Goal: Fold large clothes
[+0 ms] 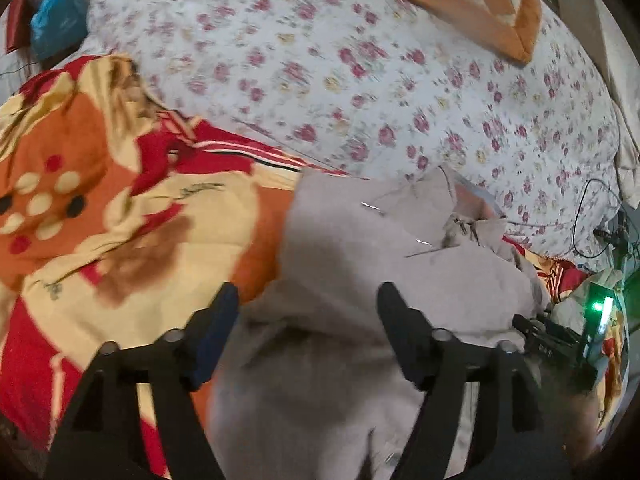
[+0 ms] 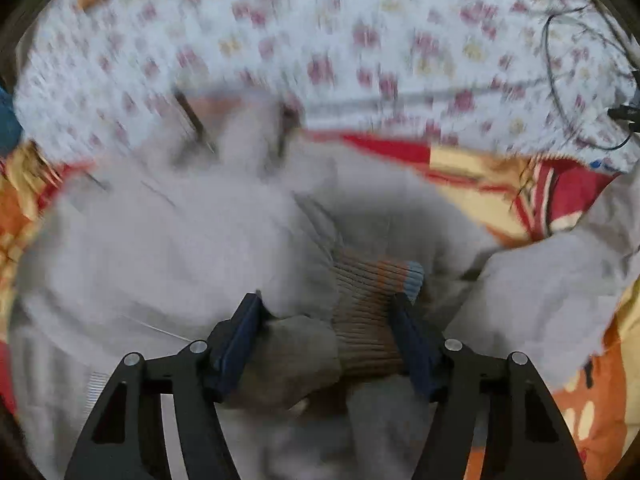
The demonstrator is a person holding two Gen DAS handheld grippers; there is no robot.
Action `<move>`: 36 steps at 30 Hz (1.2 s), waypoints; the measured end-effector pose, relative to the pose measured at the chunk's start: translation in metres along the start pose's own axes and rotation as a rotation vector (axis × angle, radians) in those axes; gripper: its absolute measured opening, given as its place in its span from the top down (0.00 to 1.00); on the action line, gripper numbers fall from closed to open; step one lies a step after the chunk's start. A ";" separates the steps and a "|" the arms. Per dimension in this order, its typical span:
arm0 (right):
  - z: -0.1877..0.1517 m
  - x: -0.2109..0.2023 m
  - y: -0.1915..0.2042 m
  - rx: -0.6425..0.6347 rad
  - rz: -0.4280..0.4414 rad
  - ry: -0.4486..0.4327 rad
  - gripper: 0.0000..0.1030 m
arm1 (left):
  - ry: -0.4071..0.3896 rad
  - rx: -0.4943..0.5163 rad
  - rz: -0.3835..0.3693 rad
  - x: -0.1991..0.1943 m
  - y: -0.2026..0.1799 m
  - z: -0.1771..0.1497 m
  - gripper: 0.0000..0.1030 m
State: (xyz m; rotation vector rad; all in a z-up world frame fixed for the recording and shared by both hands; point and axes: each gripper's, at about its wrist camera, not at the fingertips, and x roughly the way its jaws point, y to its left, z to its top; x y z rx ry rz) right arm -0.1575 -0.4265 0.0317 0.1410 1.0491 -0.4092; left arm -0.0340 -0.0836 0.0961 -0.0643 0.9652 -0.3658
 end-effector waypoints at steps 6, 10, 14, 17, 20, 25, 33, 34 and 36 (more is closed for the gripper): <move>0.003 -0.032 -0.003 0.023 0.058 -0.066 0.28 | 0.061 0.032 0.060 0.047 -0.013 -0.015 0.29; -0.003 0.007 -0.012 0.047 0.083 0.034 0.21 | 0.090 0.089 0.095 0.069 -0.013 -0.024 0.27; 0.003 -0.020 -0.041 0.158 0.179 -0.011 0.24 | 0.074 0.150 0.125 0.067 -0.024 -0.027 0.24; 0.000 -0.049 -0.080 0.230 0.101 -0.130 0.22 | 0.071 0.127 0.105 0.064 -0.021 -0.026 0.24; 0.015 -0.071 -0.143 0.326 -0.091 -0.185 0.22 | 0.054 0.059 0.071 0.056 -0.013 -0.022 0.24; 0.034 -0.059 -0.244 0.470 -0.325 -0.138 0.22 | 0.023 -0.029 0.049 0.052 0.000 -0.017 0.24; 0.048 -0.012 -0.278 0.461 -0.300 -0.076 0.87 | 0.043 -0.048 0.091 0.062 0.008 -0.019 0.24; 0.049 -0.012 -0.279 0.458 -0.283 -0.084 0.90 | 0.041 -0.048 0.092 0.062 0.008 -0.019 0.24; 0.046 -0.028 -0.278 0.464 -0.232 -0.134 0.93 | 0.033 -0.055 0.088 0.059 0.009 -0.018 0.24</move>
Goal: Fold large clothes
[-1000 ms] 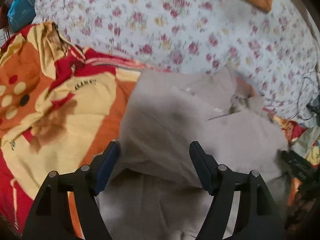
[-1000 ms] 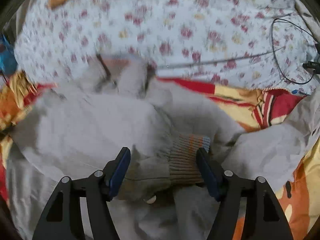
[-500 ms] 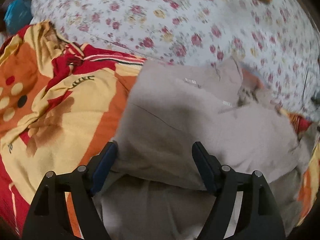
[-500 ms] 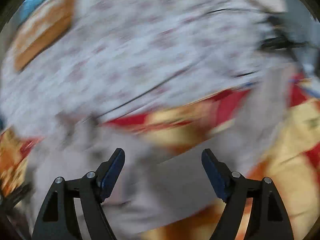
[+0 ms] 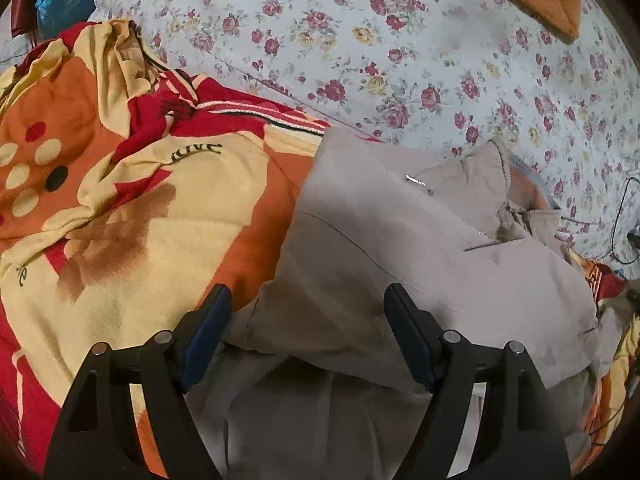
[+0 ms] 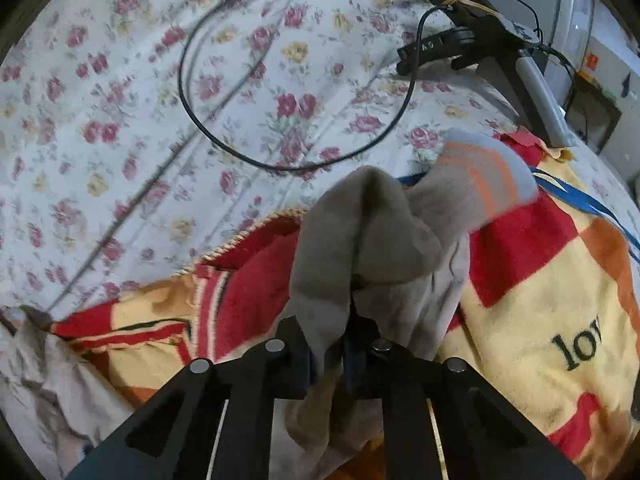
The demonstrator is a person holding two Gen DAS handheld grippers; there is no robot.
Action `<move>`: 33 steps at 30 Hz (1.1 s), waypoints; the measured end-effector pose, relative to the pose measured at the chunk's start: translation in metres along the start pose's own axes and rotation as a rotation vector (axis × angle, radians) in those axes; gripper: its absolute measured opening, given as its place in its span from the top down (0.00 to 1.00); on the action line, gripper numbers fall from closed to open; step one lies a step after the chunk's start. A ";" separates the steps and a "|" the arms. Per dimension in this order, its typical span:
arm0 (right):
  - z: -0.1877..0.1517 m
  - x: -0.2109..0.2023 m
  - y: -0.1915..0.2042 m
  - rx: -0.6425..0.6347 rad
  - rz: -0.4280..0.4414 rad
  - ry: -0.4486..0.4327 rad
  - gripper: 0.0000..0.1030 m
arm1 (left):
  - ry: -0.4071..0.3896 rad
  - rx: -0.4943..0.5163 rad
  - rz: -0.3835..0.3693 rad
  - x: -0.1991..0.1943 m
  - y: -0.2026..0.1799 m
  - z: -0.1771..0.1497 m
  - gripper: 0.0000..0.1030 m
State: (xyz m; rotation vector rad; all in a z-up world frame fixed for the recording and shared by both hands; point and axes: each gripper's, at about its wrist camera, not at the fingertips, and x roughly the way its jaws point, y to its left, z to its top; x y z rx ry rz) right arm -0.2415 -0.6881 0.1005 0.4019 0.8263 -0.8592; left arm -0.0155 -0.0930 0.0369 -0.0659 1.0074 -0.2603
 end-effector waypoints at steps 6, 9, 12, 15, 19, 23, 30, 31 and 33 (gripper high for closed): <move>0.002 -0.103 0.035 -0.130 0.352 -0.150 0.95 | -0.039 -0.060 -0.031 -0.013 0.013 0.005 0.24; -0.003 -0.148 0.086 -0.251 0.487 -0.162 0.95 | -0.064 -0.102 -0.051 -0.021 0.021 0.006 0.24; -0.032 -0.182 0.161 -0.421 0.622 -0.141 0.95 | -0.082 -0.128 -0.091 -0.025 0.027 0.006 0.24; -0.085 -0.186 0.228 -0.536 0.755 -0.062 0.95 | -0.102 -0.137 -0.155 -0.028 0.029 0.007 0.24; -0.169 -0.154 0.290 -0.711 0.772 0.173 0.60 | -0.098 -0.157 -0.252 -0.028 0.029 0.008 0.19; -0.189 -0.155 0.268 -0.632 0.801 0.175 0.45 | -0.107 -0.132 -0.288 -0.034 0.021 0.010 0.17; -0.161 -0.138 0.198 -0.252 0.870 0.134 0.25 | -0.063 -0.032 -0.396 -0.035 -0.010 0.002 0.14; -0.154 -0.137 0.197 -0.239 0.850 0.133 0.25 | -0.055 -0.010 -0.393 -0.035 -0.016 0.000 0.13; -0.148 -0.135 0.188 -0.211 0.817 0.099 0.25 | -0.028 0.052 -0.380 -0.031 -0.032 -0.006 0.13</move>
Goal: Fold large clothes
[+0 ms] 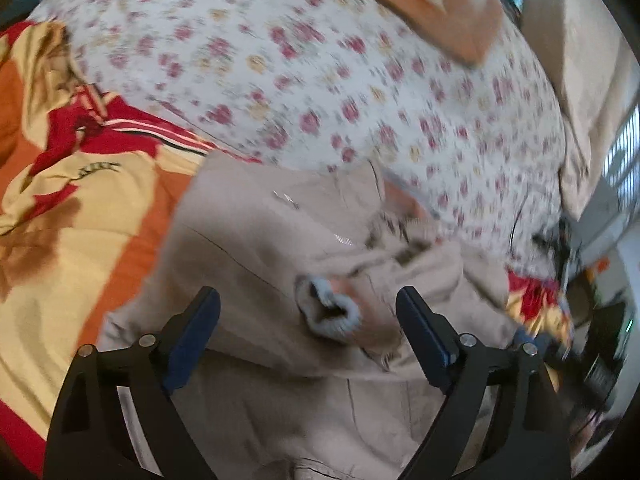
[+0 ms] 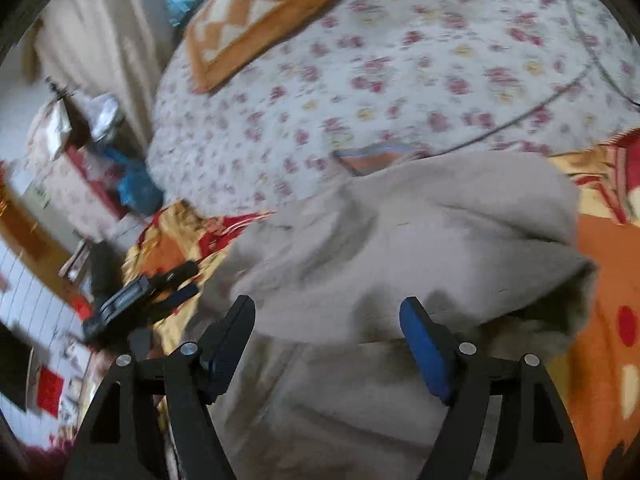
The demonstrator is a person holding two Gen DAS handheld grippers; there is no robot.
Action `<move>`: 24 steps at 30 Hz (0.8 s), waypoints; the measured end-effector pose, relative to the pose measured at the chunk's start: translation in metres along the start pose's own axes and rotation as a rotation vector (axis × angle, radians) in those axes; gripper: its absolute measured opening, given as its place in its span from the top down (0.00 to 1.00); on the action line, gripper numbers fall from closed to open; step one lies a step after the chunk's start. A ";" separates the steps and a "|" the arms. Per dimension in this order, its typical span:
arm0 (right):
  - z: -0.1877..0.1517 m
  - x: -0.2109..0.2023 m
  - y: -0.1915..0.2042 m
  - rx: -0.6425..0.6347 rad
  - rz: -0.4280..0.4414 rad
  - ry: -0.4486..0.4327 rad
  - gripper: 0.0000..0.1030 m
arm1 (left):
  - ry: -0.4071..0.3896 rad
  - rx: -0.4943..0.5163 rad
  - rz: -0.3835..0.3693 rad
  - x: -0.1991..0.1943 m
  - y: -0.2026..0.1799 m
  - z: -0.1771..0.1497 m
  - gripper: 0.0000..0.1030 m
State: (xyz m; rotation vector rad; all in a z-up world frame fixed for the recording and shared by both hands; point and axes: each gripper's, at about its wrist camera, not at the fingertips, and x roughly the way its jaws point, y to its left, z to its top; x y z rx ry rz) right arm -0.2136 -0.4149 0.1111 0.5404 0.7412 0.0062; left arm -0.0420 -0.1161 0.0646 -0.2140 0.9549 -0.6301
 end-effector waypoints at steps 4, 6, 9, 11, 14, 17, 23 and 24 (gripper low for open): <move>0.006 -0.012 -0.027 0.093 -0.006 -0.059 0.24 | 0.068 0.048 0.019 0.022 -0.018 -0.009 0.13; 0.007 -0.014 -0.036 0.109 -0.029 -0.067 0.24 | 0.074 0.033 0.021 0.029 -0.021 -0.009 0.13; 0.011 -0.016 -0.038 0.101 -0.065 -0.083 0.24 | 0.039 -0.014 -0.005 0.031 -0.019 -0.006 0.34; 0.012 -0.024 -0.041 0.096 -0.104 -0.120 0.24 | 0.053 0.026 0.028 0.032 -0.025 -0.002 0.88; 0.010 -0.041 -0.049 0.100 -0.211 -0.171 0.22 | 0.000 0.078 0.044 0.011 -0.030 0.011 0.94; 0.006 -0.047 -0.066 0.139 -0.341 -0.145 0.21 | -0.113 0.050 0.057 -0.020 -0.015 0.031 0.95; 0.004 -0.046 -0.064 0.085 -0.344 -0.064 0.20 | -0.085 -0.099 0.126 -0.008 0.033 0.039 0.95; 0.003 -0.043 -0.059 0.044 -0.342 -0.041 0.21 | -0.073 -0.112 0.131 -0.003 0.037 0.038 0.95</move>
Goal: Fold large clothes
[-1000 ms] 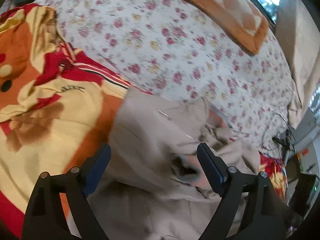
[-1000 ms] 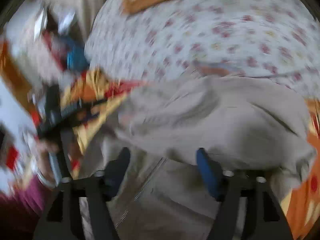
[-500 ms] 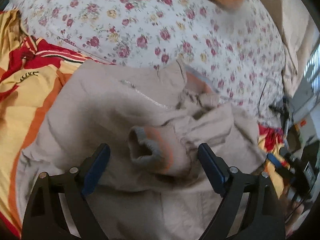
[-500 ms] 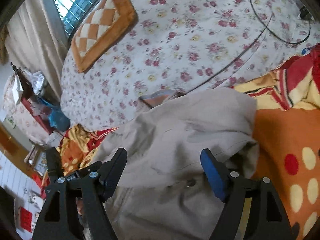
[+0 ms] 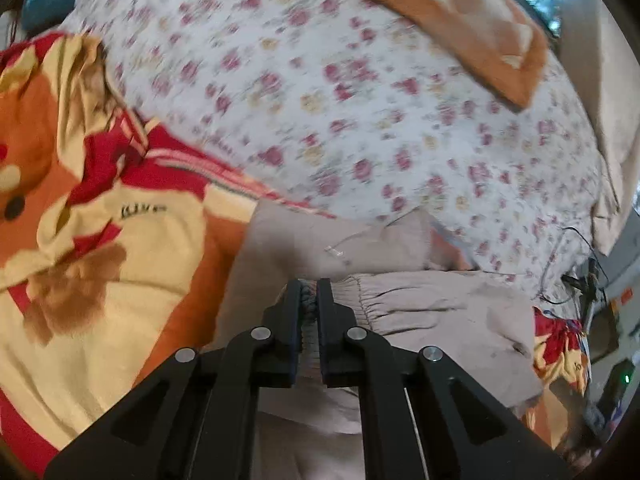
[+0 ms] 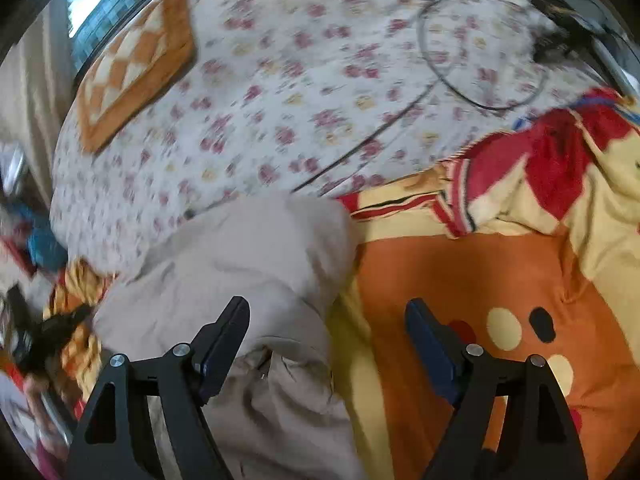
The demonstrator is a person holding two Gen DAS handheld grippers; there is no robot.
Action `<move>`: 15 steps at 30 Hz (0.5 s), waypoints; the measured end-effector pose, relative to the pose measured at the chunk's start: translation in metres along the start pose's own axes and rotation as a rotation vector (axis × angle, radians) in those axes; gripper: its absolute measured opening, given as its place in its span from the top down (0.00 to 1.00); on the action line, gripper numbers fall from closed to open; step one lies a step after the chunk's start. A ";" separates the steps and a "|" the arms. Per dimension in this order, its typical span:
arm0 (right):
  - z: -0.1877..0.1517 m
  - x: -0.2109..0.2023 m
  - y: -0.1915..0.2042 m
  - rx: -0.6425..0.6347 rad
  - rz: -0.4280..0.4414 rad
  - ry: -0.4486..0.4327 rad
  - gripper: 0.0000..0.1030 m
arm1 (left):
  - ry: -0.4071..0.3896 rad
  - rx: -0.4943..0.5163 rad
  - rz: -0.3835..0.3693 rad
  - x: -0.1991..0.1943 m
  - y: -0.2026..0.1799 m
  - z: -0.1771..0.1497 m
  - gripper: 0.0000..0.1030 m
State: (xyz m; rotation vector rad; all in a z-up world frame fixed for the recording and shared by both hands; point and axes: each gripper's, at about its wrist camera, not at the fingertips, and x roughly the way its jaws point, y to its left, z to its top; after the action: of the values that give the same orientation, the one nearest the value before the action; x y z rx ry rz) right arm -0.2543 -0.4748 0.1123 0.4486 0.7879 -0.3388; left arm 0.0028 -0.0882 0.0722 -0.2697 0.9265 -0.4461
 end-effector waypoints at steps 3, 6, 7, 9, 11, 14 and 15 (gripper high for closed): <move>-0.008 0.010 0.027 -0.158 -0.016 0.070 0.22 | 0.011 -0.007 -0.001 0.002 0.002 -0.004 0.95; -0.015 0.011 0.047 -0.266 -0.021 0.080 0.24 | -0.005 0.004 -0.014 -0.002 -0.003 -0.002 0.95; -0.017 0.012 0.053 -0.306 -0.042 0.062 0.27 | -0.009 0.001 -0.022 -0.002 -0.004 -0.001 0.95; -0.022 0.019 0.063 -0.388 -0.128 0.025 0.83 | -0.002 -0.009 -0.038 -0.002 -0.005 0.001 0.95; -0.021 0.028 0.064 -0.419 -0.239 0.030 1.00 | 0.022 -0.030 -0.075 -0.002 -0.006 0.004 0.95; -0.011 0.005 0.047 -0.294 -0.202 -0.043 1.00 | -0.015 -0.031 -0.096 -0.016 -0.013 0.012 0.99; -0.008 -0.004 0.043 -0.259 -0.191 -0.069 1.00 | -0.038 -0.023 -0.099 -0.023 -0.017 0.017 0.99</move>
State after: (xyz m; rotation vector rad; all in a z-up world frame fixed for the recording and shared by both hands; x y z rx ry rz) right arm -0.2419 -0.4336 0.1215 0.1183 0.7967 -0.4208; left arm 0.0004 -0.0910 0.1054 -0.3449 0.8843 -0.5203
